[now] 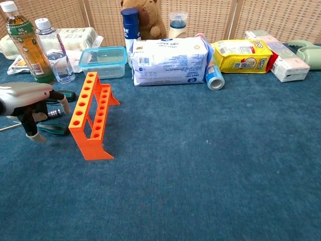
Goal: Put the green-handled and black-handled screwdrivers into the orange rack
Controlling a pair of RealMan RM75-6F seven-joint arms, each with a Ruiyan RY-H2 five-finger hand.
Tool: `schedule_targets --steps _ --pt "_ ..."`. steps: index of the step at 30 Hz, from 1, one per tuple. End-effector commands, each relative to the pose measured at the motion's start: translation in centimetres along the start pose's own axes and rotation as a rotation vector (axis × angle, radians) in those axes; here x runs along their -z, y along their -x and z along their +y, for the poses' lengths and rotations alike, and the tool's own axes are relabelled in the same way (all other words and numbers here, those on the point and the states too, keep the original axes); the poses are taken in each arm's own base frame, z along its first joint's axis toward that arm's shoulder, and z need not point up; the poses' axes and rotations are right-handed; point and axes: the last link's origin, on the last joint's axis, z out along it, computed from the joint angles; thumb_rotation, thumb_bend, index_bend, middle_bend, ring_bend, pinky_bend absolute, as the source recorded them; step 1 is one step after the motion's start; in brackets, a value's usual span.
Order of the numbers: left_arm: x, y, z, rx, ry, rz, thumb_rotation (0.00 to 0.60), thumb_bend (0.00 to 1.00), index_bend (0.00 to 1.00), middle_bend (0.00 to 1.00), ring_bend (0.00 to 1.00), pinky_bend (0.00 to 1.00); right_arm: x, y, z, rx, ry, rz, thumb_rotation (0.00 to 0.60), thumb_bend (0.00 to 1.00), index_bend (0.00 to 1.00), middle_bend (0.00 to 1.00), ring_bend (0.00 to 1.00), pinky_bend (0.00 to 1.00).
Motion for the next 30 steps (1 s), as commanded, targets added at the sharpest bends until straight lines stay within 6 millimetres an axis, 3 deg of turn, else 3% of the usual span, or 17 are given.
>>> schedule_targets --steps 1,10,30 --pt "-0.21 0.35 0.5 0.01 0.013 0.003 0.6 0.19 0.34 0.96 0.89 0.87 -0.02 -0.03 0.03 -0.003 0.0 0.0 0.6 0.0 0.1 0.0 0.0 0.0" --pt "-0.32 0.81 1.28 -0.019 0.007 0.014 0.6 0.24 0.38 0.96 0.89 0.87 0.01 -0.21 0.1 -0.016 -0.001 0.001 0.6 0.0 0.1 0.0 0.0 0.0" --pt "-0.37 1.29 1.3 -0.071 -0.023 0.031 0.6 0.26 0.46 0.96 0.89 0.87 0.01 -0.19 0.05 -0.027 -0.007 -0.005 0.6 0.0 0.1 0.0 0.0 0.0"
